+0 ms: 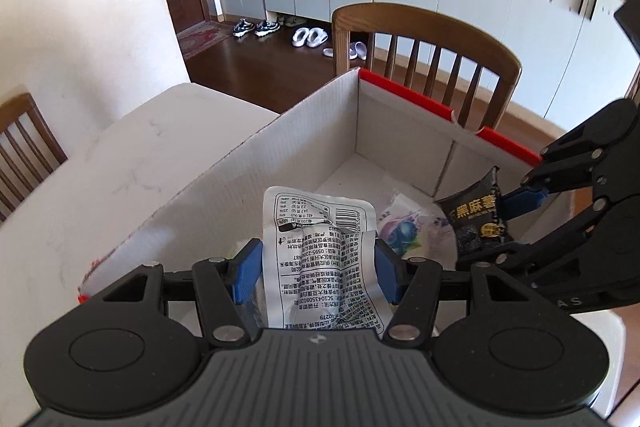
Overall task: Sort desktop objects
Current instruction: 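Drop black bag into box with right tool while left tool releases white sachet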
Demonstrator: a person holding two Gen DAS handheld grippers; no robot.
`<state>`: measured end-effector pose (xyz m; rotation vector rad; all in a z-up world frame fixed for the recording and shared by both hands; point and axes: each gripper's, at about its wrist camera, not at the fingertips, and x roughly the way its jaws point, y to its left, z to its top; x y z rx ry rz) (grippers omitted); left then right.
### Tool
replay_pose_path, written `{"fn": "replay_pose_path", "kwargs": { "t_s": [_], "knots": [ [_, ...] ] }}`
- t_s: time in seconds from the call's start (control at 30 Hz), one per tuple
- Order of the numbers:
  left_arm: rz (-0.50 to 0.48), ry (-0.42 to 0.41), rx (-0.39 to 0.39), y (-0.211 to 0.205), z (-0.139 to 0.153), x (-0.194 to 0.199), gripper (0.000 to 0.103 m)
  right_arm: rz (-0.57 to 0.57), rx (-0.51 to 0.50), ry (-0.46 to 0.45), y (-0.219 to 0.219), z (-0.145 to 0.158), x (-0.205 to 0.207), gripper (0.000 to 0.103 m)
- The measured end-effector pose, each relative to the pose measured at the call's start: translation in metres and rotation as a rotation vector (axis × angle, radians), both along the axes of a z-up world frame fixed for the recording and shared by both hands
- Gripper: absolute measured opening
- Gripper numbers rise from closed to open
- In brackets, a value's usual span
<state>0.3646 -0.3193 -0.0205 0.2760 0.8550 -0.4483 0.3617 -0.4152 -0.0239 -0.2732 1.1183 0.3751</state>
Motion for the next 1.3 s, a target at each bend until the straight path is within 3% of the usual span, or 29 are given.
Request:
{"fn": "replay_pose_path", "kwargs": {
  "t_s": [0.37,0.57,1.07,1.17,1.23,1.3],
  "knots": [
    [-0.059,-0.005,0.111,-0.015,-0.020,0.017,0.058,0.038,-0.101,0.035,0.013,-0.015,0.015,0.038],
    [-0.064,0.028,0.121,-0.016,-0.029,0.026,0.058,0.030,-0.091,0.062,0.015,-0.026,0.022,0.034],
    [-0.064,0.113,0.130,-0.019,-0.040,0.047,0.060,0.017,-0.027,0.047,0.001,-0.016,0.019,0.042],
    [-0.060,0.116,0.125,-0.016,-0.039,0.047,0.062,0.026,-0.013,0.038,-0.002,-0.012,0.015,0.045],
    [-0.057,0.110,0.129,-0.016,-0.039,0.046,0.068,0.038,-0.013,0.024,-0.002,-0.008,0.012,0.050],
    [-0.051,0.090,0.137,-0.017,-0.038,0.045,0.073,0.046,-0.019,-0.003,-0.001,-0.003,0.008,0.065]
  ]
}}
